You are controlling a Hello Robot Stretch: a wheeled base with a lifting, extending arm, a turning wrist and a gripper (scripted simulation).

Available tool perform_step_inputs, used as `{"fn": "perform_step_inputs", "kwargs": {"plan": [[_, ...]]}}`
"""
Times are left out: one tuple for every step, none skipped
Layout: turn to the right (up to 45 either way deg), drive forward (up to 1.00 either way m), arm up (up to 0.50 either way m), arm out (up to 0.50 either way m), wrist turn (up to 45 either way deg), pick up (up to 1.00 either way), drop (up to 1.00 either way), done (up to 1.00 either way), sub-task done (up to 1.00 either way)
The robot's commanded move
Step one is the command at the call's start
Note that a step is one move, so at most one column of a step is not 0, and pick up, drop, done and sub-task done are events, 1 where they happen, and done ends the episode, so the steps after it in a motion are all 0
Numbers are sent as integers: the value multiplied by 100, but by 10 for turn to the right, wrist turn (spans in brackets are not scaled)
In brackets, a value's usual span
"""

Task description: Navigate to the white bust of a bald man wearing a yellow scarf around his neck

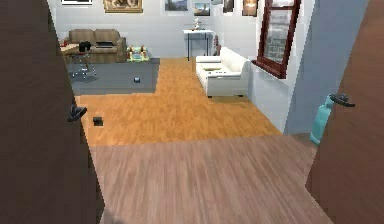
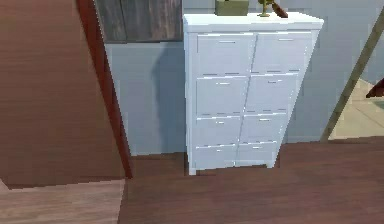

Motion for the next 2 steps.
{"fn": "perform_step_inputs", "kwargs": {"plan": [[-60,0,0,0,0,0,0,0,0],[0,100,0,0,0,0,0,0,0]]}}
